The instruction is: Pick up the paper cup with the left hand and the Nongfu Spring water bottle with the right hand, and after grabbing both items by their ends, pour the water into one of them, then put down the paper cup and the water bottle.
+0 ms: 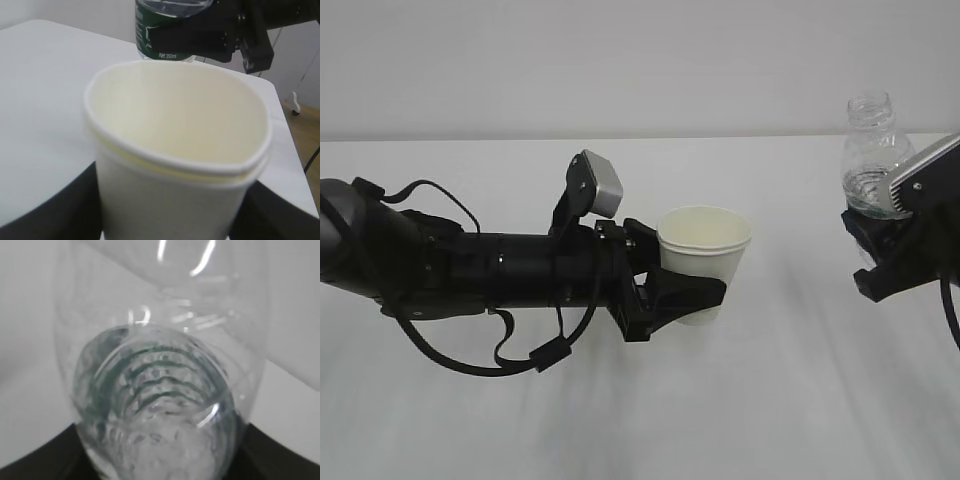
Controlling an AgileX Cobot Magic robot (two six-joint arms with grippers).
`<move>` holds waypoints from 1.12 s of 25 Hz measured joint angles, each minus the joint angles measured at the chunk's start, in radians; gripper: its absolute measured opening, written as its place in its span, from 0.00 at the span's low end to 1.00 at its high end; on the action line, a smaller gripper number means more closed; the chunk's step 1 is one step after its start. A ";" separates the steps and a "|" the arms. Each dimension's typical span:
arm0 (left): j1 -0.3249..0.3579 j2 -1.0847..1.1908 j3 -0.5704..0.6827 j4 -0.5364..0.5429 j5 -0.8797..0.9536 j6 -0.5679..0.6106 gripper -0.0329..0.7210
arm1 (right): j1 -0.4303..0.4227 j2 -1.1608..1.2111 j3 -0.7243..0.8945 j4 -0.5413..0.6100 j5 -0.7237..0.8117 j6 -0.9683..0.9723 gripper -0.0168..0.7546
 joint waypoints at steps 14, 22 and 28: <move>-0.054 0.079 -0.115 0.008 -0.027 0.000 0.67 | 0.000 0.000 0.000 0.000 0.042 -0.183 0.56; -0.059 0.079 -0.144 0.014 -0.029 0.000 0.67 | 0.000 0.000 0.000 0.000 0.044 -0.328 0.56; -0.060 0.079 -0.144 0.027 -0.008 -0.002 0.67 | 0.000 0.000 0.000 0.000 0.044 -0.370 0.56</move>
